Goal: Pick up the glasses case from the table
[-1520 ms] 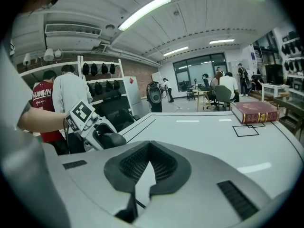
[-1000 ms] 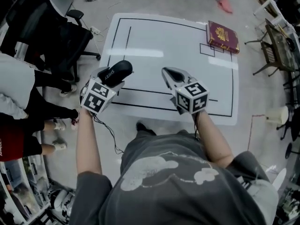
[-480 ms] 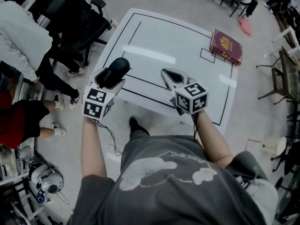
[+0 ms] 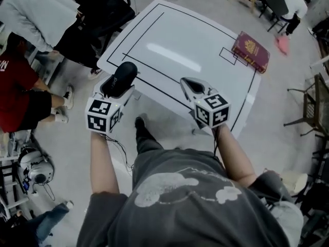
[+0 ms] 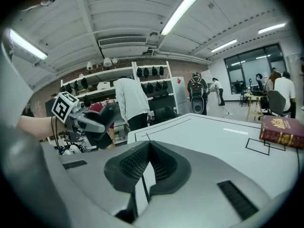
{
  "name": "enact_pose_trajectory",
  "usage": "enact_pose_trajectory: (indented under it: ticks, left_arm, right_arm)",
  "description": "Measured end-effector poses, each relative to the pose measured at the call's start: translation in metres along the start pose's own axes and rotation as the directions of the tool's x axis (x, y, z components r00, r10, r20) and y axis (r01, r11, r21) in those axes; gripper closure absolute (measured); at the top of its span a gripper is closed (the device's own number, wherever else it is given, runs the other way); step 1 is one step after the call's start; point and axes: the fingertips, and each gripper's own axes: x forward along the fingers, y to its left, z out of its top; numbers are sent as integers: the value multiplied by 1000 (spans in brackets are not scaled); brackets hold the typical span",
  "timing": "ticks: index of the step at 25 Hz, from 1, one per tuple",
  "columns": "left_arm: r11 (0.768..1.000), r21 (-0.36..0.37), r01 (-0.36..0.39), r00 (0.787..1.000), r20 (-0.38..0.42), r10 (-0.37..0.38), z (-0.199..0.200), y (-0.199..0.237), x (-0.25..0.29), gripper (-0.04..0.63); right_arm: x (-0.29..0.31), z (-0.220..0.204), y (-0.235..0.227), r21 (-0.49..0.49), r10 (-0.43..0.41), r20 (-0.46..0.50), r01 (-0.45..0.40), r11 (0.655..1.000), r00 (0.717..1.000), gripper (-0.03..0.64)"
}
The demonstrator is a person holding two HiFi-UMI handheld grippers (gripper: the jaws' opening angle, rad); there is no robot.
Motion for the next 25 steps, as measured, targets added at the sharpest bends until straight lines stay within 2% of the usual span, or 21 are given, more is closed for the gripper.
enact_pose_trajectory:
  ticks: [8,13,25]
  left_arm:
    - [990,-122,-77,997,-6,77,-30,-67,-47,256]
    - [977,-193,-89,996,-4,90,-42,-94,-68,256]
    - [958,-266,-102,995,-14,102,-83,-135,-120,256]
  right_arm:
    - [-39,-26,9,3,86,-18,-86,996,996,618]
    - [-55,-39,24,28,131,-27,-131,991,991,618]
    - [-85,-71,78,16,193,-66,-193,981,979,618]
